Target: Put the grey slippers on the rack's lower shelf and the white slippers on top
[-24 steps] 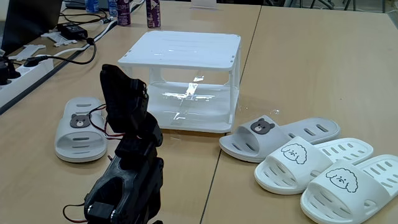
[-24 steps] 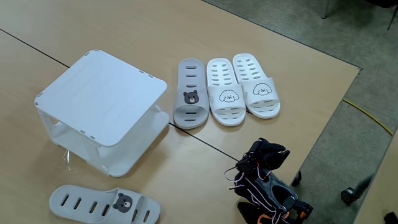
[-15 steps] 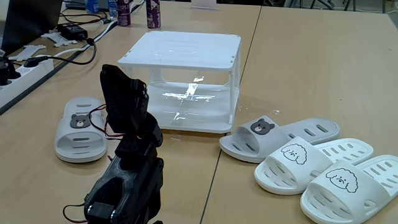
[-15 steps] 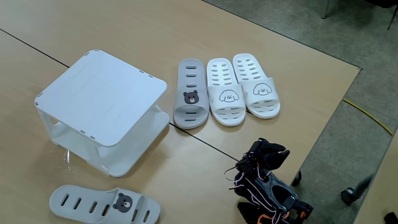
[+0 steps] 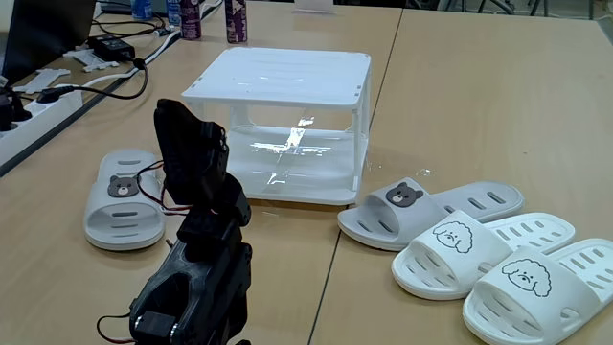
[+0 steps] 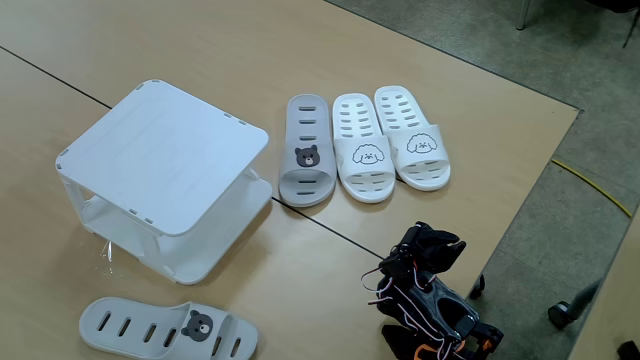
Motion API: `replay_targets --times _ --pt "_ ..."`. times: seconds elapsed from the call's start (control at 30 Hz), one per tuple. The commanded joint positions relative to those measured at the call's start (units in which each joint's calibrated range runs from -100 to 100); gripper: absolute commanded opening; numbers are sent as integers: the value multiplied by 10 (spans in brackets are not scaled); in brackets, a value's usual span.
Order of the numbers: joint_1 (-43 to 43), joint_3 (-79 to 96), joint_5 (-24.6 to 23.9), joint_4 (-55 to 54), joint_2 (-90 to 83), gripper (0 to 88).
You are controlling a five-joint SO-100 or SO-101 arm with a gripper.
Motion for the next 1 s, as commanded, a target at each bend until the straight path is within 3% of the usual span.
replay_targets --times 0.0,0.57,0.83,0.97 --pt "-1 8 4 -2 3 6" --pt "-6 8 4 -1 12 6" --pt "-10 10 4 -1 285 6" --pt "-66 1 4 18 481 6"
